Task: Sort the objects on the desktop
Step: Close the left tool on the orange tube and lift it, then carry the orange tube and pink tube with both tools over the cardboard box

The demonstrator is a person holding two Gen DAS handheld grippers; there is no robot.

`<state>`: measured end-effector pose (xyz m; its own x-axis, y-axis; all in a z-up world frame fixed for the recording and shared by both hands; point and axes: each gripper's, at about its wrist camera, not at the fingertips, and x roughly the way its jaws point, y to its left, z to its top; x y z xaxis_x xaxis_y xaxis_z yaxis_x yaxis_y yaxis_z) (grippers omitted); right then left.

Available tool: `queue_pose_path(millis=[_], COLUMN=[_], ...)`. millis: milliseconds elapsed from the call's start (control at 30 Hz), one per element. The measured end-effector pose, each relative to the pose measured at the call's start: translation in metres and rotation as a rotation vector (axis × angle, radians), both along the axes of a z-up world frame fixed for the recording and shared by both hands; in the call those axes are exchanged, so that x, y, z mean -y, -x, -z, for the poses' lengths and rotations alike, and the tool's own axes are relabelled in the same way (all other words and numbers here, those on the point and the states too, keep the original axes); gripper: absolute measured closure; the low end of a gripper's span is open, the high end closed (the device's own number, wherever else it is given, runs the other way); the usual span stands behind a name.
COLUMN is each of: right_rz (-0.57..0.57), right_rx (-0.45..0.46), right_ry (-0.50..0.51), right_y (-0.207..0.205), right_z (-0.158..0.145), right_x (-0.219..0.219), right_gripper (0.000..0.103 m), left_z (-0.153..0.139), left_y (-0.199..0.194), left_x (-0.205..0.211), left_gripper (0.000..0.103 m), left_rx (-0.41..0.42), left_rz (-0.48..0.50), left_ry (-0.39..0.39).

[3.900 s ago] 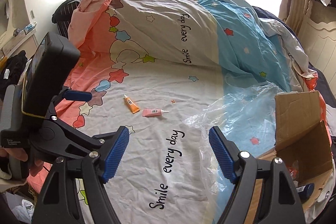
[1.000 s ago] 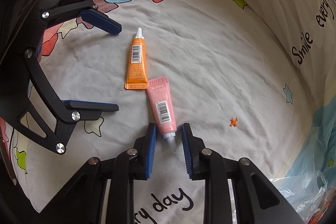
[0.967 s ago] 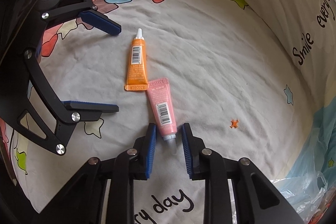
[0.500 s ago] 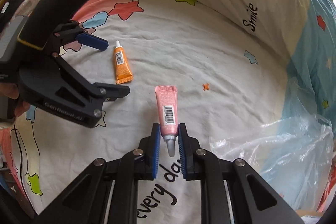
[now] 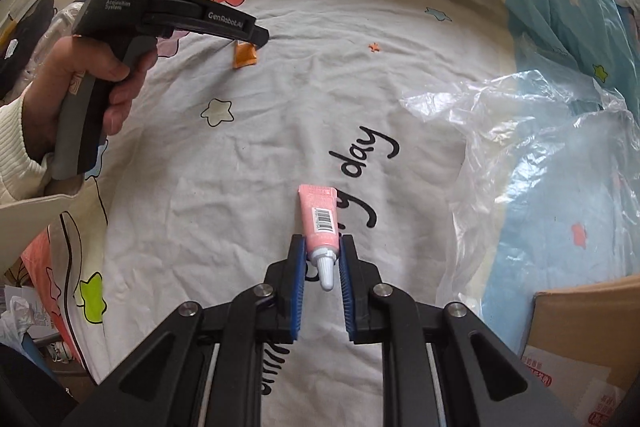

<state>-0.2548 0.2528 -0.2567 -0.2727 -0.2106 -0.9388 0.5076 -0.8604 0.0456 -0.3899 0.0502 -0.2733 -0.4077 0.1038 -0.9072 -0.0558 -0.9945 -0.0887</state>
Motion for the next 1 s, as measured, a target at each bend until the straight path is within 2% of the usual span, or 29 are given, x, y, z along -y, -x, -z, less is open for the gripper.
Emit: queue_pose_path(millis=[100,200,533,1000], right_rz=[0.015,0.008,-0.129,-0.163], right_rx=[0.004,-0.005,-0.066,-0.092], right_ry=[0.004,0.016,0.096,0.127], right_y=[-0.001,0.005,0.022,0.024], right_z=[0.002,0.001,-0.018,-0.03], right_x=[-0.005,0.002,0.036,0.05], right_gripper=[0.088,0.088,0.087,0.087], left_z=[-0.001,-0.001,-0.003,-0.011], left_y=[0.001,-0.007,-0.032,-0.052], left_x=[0.005,-0.002,-0.013,-0.021], left_gripper=[0.083,0.086,0.087,0.087], left_rx=[0.019,0.034,0.061,0.065], left_rz=[0.005,0.039,0.161,0.263], left_ry=[-0.023,-0.012,-0.026,-0.057])
